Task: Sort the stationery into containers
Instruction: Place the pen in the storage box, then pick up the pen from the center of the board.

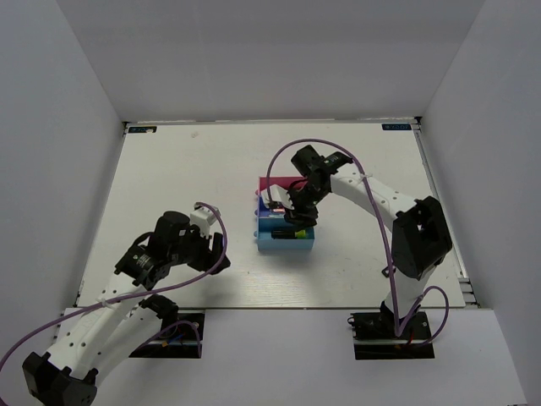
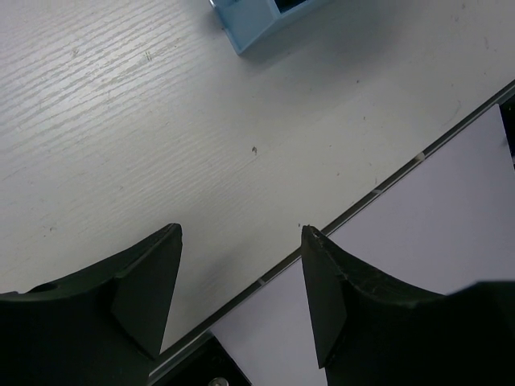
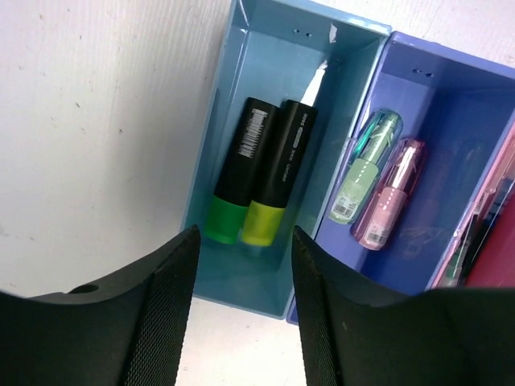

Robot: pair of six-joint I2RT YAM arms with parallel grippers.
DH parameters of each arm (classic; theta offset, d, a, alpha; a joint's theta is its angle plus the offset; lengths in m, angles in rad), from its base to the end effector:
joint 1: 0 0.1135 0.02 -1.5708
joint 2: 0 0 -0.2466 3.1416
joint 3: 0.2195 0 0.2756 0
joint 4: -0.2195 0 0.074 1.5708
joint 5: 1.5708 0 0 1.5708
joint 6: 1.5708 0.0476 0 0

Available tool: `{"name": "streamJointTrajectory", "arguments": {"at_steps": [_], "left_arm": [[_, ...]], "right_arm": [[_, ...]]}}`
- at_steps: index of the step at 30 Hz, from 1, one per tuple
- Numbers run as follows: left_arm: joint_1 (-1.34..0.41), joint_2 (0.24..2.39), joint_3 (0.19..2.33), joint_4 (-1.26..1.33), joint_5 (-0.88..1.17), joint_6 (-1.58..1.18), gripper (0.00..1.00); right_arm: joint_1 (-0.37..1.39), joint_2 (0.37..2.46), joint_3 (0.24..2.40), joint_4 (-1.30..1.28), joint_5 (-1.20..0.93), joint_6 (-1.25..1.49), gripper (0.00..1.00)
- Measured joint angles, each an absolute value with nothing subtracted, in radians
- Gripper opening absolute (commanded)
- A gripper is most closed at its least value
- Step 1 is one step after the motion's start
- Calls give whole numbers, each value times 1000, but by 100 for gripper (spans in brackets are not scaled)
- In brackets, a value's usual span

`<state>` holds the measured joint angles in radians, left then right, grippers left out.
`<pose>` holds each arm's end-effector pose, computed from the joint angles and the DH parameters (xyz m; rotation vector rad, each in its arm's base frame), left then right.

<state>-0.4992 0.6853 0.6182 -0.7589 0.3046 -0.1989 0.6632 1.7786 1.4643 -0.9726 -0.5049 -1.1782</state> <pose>0.1533 -0.0999 0.2236 0.5131 2.4069 -0.6825 0.2834 0.2506 0.2177 -2.1981 1.5470 0.5723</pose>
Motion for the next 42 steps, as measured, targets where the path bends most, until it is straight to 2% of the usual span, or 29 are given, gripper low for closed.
{"name": "streamJointTrajectory", "arguments": {"at_steps": [2,3,4,5,6,7,8,12,13,15,16,17,18,19,20,21,23,24,27,29,32,35,38,42], "left_arm": [[-499,685,624,-760,307,-200,64],[-499,686,627,-760,311,-200,52],[-499,690,632,-761,317,-201,44],[-499,694,639,-761,325,-200,35],[-499,702,649,-762,335,-202,19],[-499,717,665,-764,350,-199,7],[-502,735,686,-764,366,-192,0],[-559,817,783,-758,377,-180,0],[-586,839,812,-757,378,-176,5],[-660,896,878,-750,362,-159,30],[-696,930,918,-750,350,-152,62],[-739,971,957,-745,334,-139,75],[-776,1011,996,-736,316,-130,85],[-807,1052,1027,-725,296,-120,85],[-841,1097,1060,-720,271,-116,88],[-862,1131,1079,-712,252,-113,88],[-894,1194,1110,-698,226,-112,88],[-901,1219,1122,-694,220,-112,88],[-908,1276,1152,-694,205,-113,88],[-908,1299,1167,-697,196,-113,88],[-909,1303,1176,-707,187,-113,88],[-912,1284,1166,-711,173,-111,88],[-912,1234,1118,-722,163,-101,88],[-913,1144,1036,-741,140,-84,90]], "right_arm": [[664,1768,1464,-969,-505,-1152,39],[663,1758,1464,-965,-499,-1127,32],[663,1743,1464,-958,-488,-1099,9],[663,1724,1464,-948,-470,-1073,0],[662,1703,1463,-937,-443,-1045,0],[662,1671,1457,-919,-403,-1013,0],[659,1623,1433,-887,-363,-985,0],[629,1387,1248,-767,-115,-847,0],[617,1341,1211,-754,-17,-804,0],[582,1293,1164,-736,147,-711,0],[553,1284,1149,-736,210,-659,0],[526,1273,1127,-731,254,-616,0],[496,1255,1093,-731,292,-572,6],[474,1239,1066,-738,325,-522,10],[435,1197,1006,-746,345,-480,26],[413,1169,971,-766,361,-443,35],[369,1114,907,-810,364,-391,41],[351,1090,880,-822,361,-380,48],[313,1011,786,-822,361,-432,53],[290,927,701,-805,336,-540,53],[241,766,583,-781,232,-804,58],[195,685,555,-811,100,-1056,62],[159,722,571,-859,-20,-1292,64],[83,929,734,-1037,-150,-1657,64]]}}
